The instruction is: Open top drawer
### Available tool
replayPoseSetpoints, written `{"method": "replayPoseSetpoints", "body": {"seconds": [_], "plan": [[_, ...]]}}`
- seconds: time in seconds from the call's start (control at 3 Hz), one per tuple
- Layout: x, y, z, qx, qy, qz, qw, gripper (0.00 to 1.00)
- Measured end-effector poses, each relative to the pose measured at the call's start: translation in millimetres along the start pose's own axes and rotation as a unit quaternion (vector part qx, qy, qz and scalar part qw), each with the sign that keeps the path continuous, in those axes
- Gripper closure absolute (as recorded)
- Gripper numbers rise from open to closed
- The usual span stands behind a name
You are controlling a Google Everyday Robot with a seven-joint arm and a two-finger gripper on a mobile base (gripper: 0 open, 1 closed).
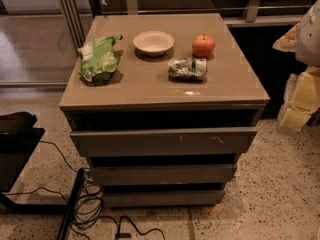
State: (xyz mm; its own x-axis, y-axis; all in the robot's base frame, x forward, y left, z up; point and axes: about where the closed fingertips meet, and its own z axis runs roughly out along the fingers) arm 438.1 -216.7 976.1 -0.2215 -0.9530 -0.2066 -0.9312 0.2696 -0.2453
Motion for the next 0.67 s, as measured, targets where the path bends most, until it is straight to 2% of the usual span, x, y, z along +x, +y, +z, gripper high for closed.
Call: {"method": "replayPoseSetpoints", "body": {"seconds": [0.67], "plan": [[-0.8, 0.6, 1.2, 0.002, -0.01, -0.001, 0.9999, 0.0]]}}
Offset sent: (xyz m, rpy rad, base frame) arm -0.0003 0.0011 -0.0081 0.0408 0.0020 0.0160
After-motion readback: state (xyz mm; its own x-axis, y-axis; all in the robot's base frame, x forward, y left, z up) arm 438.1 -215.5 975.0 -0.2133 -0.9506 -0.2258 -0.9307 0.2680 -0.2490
